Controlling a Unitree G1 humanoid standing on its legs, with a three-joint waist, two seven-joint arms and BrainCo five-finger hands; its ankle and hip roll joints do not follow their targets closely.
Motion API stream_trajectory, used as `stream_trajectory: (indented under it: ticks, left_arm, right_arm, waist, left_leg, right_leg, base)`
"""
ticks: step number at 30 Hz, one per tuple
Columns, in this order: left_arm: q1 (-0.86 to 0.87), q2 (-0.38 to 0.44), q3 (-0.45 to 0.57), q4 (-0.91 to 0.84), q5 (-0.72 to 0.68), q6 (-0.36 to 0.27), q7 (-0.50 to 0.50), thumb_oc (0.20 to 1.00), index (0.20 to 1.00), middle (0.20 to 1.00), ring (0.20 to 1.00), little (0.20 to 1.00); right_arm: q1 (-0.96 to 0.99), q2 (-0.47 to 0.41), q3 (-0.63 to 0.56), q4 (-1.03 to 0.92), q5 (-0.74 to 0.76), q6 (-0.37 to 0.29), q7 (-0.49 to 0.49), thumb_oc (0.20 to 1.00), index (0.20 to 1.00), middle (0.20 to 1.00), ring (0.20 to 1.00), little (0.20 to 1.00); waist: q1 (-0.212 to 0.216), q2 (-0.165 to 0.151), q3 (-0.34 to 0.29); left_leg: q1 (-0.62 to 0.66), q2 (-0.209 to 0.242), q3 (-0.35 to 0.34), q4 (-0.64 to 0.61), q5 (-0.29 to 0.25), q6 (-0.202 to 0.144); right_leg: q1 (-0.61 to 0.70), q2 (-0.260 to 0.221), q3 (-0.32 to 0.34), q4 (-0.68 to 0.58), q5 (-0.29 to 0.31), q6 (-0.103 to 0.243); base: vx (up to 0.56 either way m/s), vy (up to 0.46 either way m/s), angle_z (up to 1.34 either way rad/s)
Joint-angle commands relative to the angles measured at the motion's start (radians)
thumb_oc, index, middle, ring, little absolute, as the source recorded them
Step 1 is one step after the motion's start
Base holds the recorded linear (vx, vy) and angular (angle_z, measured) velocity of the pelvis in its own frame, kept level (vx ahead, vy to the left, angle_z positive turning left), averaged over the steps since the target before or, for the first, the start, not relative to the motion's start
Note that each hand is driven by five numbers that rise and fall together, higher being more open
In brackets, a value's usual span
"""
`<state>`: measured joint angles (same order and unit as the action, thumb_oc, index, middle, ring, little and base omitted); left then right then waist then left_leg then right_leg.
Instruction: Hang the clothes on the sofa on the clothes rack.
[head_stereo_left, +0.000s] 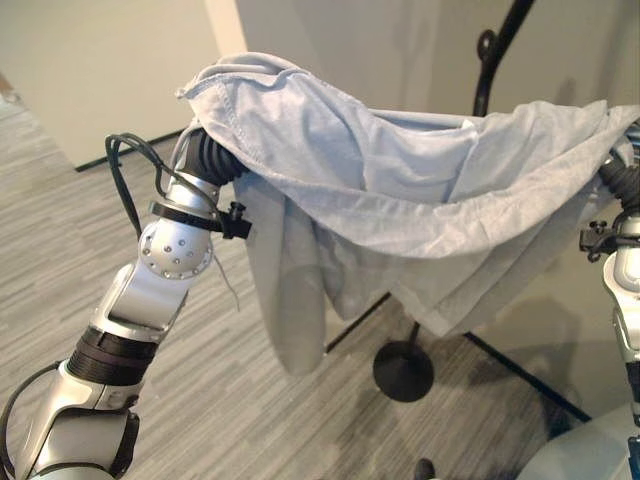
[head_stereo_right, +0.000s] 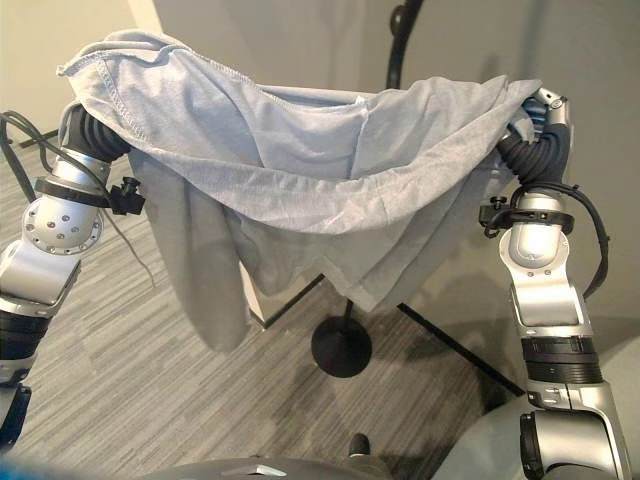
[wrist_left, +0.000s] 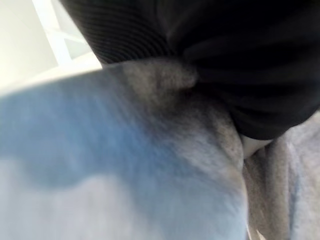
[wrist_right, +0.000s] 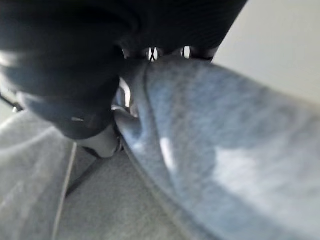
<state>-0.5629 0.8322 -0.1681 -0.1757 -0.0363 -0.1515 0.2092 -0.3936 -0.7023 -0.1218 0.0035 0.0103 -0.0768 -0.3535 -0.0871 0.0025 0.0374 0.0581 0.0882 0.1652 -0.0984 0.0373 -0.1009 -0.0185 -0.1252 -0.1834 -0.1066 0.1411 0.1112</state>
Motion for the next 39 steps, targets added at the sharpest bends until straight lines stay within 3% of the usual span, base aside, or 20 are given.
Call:
stream_trajectory:
  ticks: [1,10,25,31,35,39]
  left_arm:
    - [-0.054,0.044,0.053,0.043,-0.021,-0.011,0.011,0.2,0.2,0.2,0.2,0.2]
    - [-0.086,0.001,-0.011,0.081,-0.02,0.0,-0.021,0.2,0.2,0.2,0.2,0.2]
    - [-0.244,-0.013,-0.132,0.167,-0.02,0.004,0.005,0.2,0.2,0.2,0.2,0.2]
    - [-0.346,0.019,-0.2,0.248,0.002,0.012,0.034,0.2,0.2,0.2,0.2,0.2]
    - [-0.533,0.049,-0.334,0.384,0.036,0.022,0.08,0.2,0.2,0.2,0.2,0.2]
    - [-0.627,0.056,-0.409,0.465,0.053,0.029,0.108,0.2,0.2,0.2,0.2,0.2]
  right_arm:
    - [-0.061,-0.069,-0.091,0.025,0.018,-0.028,-0.018,0.2,0.2,0.2,0.2,0.2]
    - [-0.038,-0.093,-0.081,0.051,0.016,-0.012,0.007,0.2,0.2,0.2,0.2,0.2]
    - [-0.13,-0.159,-0.044,0.098,0.028,-0.008,-0.043,0.2,0.2,0.2,0.2,0.2]
    - [-0.247,-0.222,0.054,0.182,0.047,0.001,-0.049,0.2,0.2,0.2,0.2,0.2]
    - [-0.464,-0.308,0.247,0.34,0.073,0.018,-0.045,0.2,0.2,0.2,0.2,0.2]
    - [-0.566,-0.325,0.341,0.418,0.09,0.021,-0.043,0.2,0.2,0.2,0.2,0.2]
  waist:
    - [0.016,0.003,-0.039]
    - [-0.023,-0.006,-0.046]
    - [-0.029,-0.011,-0.056]
    - [-0.015,-0.018,-0.061]
    - [-0.001,-0.024,-0.062]
    - [0.001,-0.022,-0.059]
  left_leg:
    - [0.039,0.007,-0.038,0.011,-0.106,-0.013]
    - [0.062,0.018,0.013,0.011,-0.117,-0.004]
    - [0.076,0.036,0.017,0.011,-0.119,-0.017]
    - [0.08,0.039,0.011,0.011,-0.116,-0.024]
    - [0.079,0.041,0.009,0.011,-0.11,-0.032]
    - [0.076,0.041,0.008,0.011,-0.105,-0.035]
  right_leg:
    - [0.034,-0.079,-0.026,0.019,-0.081,0.151]
    - [0.002,-0.075,0.031,0.019,-0.072,0.151]
    - [0.016,-0.06,0.025,0.019,-0.087,0.151]
    - [0.032,-0.058,0.012,0.019,-0.093,0.151]
    - [0.038,-0.057,-0.004,0.019,-0.092,0.151]
    - [0.037,-0.058,-0.008,0.019,-0.09,0.151]
  base:
    - [0.01,0.052,-0.33]
    - [0.01,0.024,-0.23]
    - [0.01,-0.003,-0.03]
    - [0.01,-0.014,0.05]
    - [0.0,-0.02,0.11]
    - [-0.01,-0.012,0.04]
